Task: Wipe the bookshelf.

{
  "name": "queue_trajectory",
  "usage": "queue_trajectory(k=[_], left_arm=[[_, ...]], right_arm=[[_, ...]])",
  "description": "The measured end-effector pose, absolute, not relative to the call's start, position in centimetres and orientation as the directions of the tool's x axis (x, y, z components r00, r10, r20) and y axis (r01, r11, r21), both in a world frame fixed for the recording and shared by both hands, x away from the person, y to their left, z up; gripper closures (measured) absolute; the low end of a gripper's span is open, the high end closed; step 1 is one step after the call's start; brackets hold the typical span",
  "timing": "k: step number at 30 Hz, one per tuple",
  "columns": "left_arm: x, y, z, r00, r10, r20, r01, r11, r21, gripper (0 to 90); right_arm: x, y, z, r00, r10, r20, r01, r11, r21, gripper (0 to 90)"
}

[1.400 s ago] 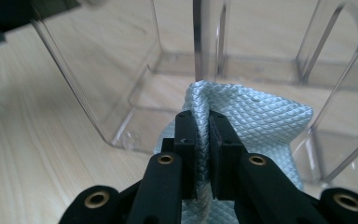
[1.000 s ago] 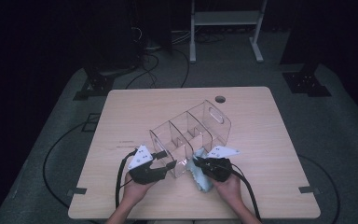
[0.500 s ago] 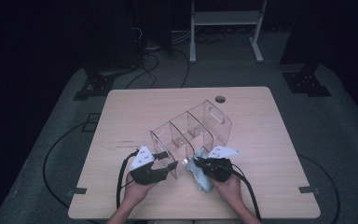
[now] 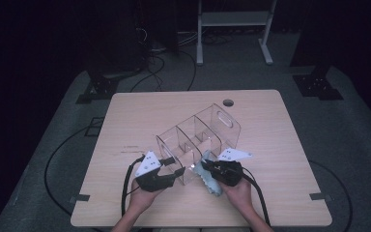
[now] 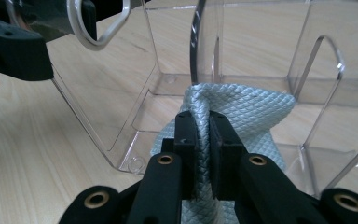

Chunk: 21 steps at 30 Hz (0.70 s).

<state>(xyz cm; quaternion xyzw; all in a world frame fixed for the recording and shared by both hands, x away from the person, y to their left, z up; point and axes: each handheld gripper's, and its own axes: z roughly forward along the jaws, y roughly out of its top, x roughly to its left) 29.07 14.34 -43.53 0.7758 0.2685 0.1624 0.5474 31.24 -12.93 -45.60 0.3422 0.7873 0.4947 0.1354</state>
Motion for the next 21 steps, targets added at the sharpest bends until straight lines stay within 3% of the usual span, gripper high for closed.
queue_trajectory(k=[11, 21], left_arm=[[29.0, 14.0, -43.6, 0.805, 0.592, -0.041, 0.236, -0.256, 0.937, 47.1], [29.0, 14.0, -43.6, 0.805, 0.593, -0.033, 0.231, -0.262, 0.937, 47.1]], right_arm=[[32.3, -12.1, -40.6, -0.739, 0.672, 0.048, 0.298, 0.262, 0.918, 82.6], [32.0, -12.4, -41.3, -0.742, 0.667, 0.074, 0.317, 0.251, 0.914, 82.3]])
